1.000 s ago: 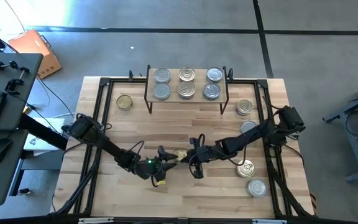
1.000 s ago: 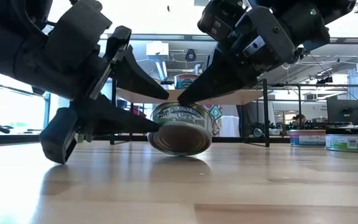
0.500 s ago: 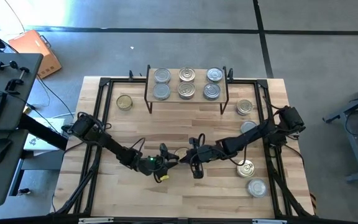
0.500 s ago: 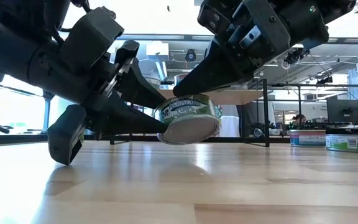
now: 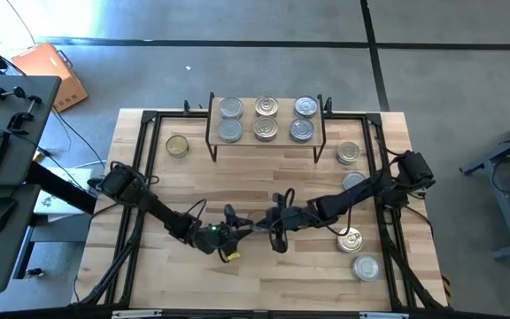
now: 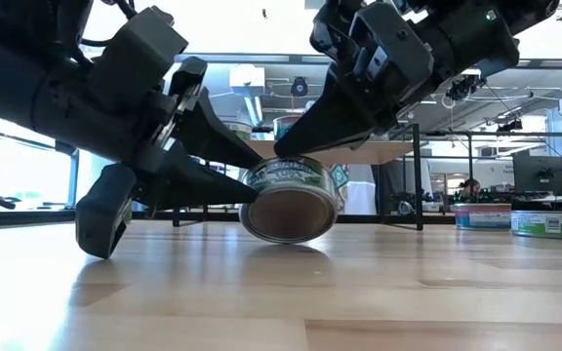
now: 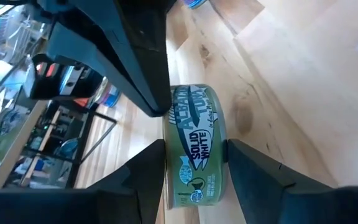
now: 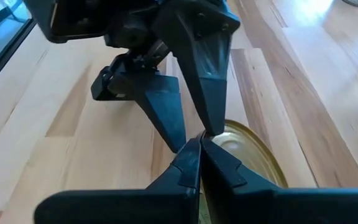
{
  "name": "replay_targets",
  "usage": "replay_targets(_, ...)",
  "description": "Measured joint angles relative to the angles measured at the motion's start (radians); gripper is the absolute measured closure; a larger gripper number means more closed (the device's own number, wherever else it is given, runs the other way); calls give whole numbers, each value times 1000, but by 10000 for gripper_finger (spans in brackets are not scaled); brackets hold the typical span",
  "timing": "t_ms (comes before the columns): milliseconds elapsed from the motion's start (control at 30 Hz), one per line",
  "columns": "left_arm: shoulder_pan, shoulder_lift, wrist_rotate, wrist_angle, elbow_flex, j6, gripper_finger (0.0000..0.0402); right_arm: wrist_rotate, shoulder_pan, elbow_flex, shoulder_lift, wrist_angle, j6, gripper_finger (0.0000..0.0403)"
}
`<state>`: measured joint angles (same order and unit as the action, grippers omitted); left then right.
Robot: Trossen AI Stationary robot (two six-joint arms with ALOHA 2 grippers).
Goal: Stack canned seafood by type on shelf
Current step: Stack the green tuna can on top of the other green tuna can on the shelf
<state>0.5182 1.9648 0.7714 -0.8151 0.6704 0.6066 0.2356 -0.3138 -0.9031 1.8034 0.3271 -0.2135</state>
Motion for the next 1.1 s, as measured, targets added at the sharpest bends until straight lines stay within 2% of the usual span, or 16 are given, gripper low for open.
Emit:
replay_targets(133,0,0,27,3,-1,-30,230,2,0,0,0,-3,-35,403)
replay_targets(333,-2,0,44,5,-1,-48,176,15,0,0,1,-6,-51,402)
replay_targets(467,-17,0,39,8,-1,-53,155,16,0,0,1,-5,-51,402)
replay_targets(1100,-41,-1,-3,35,-1,-57,151,72,17,0,-4,-3,-47,403)
